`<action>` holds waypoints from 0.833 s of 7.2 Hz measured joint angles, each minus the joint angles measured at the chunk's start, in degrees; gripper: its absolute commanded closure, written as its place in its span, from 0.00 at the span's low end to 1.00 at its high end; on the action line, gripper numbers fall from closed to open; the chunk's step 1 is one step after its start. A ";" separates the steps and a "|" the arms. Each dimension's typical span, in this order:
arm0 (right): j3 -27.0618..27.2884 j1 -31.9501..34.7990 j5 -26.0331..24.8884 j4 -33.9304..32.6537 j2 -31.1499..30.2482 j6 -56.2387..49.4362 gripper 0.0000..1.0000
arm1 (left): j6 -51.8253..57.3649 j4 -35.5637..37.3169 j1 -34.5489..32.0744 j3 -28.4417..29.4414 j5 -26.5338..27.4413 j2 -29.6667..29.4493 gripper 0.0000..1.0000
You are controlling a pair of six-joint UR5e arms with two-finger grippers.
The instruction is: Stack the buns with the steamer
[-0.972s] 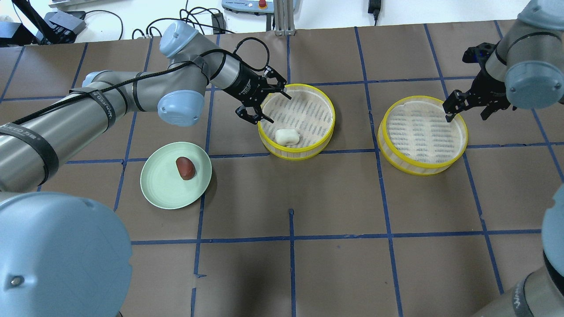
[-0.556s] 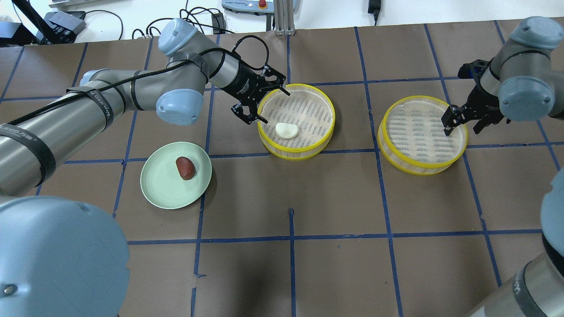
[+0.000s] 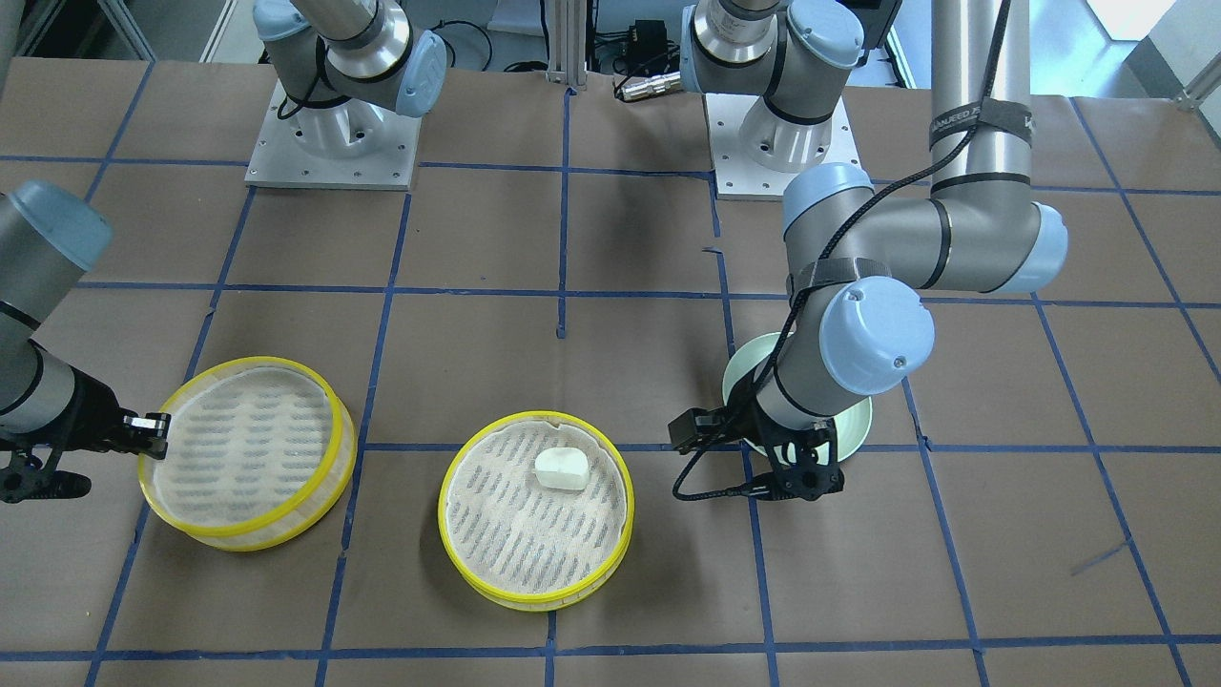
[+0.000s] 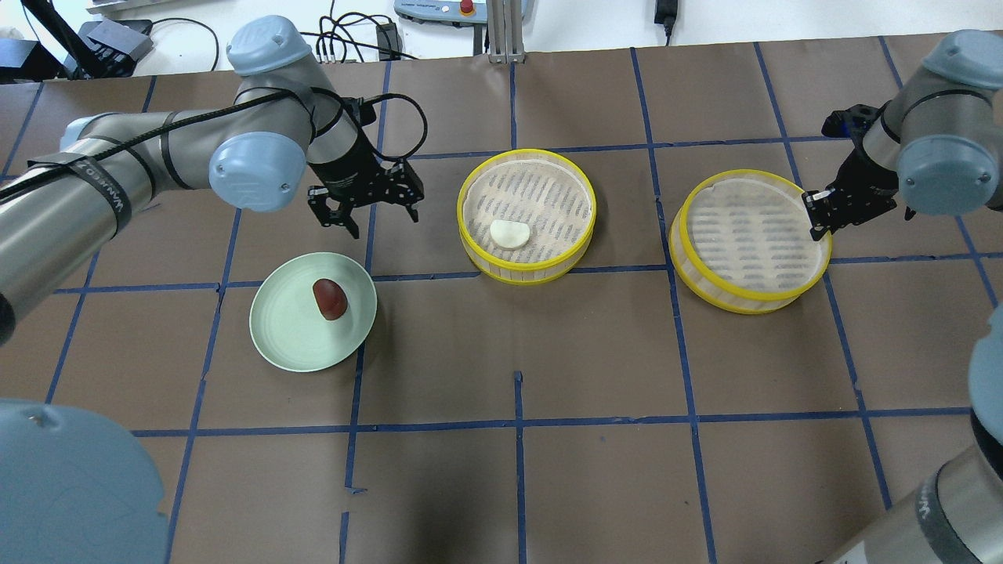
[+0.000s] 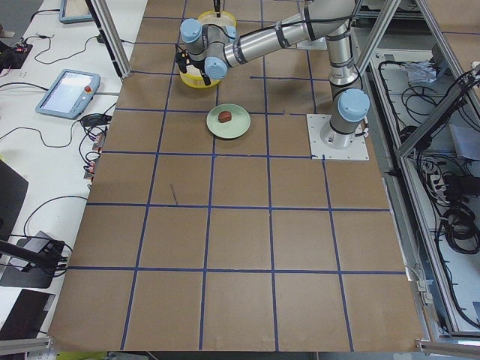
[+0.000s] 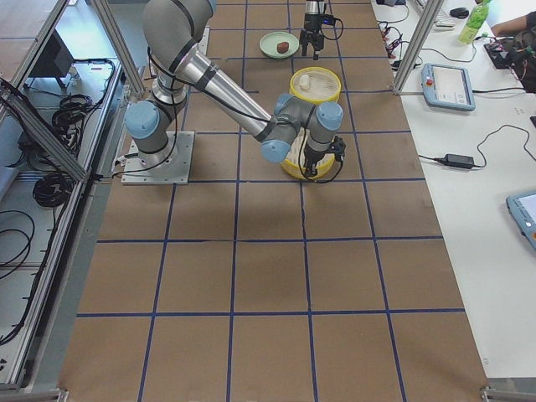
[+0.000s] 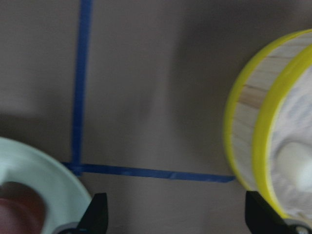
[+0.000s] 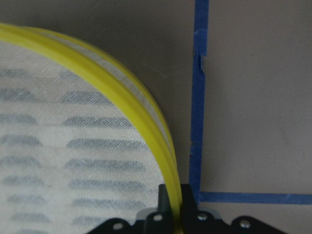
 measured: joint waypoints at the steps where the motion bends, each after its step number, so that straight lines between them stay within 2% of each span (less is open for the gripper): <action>1: -1.76 0.13 0.08 0.74 -0.34 0.23 0.97 | 5.98 -0.88 2.50 -2.12 2.47 0.72 0.01; 3: -6.63 2.22 1.07 5.06 -1.50 3.16 0.96 | 12.03 -0.17 5.74 -7.15 3.22 0.82 0.04; 4: -9.36 5.00 1.50 8.04 -2.53 7.36 0.95 | 12.94 0.60 6.16 -8.53 3.10 0.26 0.19; 5: -11.94 9.12 1.46 10.62 -3.37 14.00 0.95 | 13.61 1.03 6.30 -9.28 3.19 -0.34 0.51; 6: -13.95 13.98 1.32 12.21 -3.74 21.86 0.96 | 14.13 1.19 6.34 -9.69 3.37 -0.87 0.70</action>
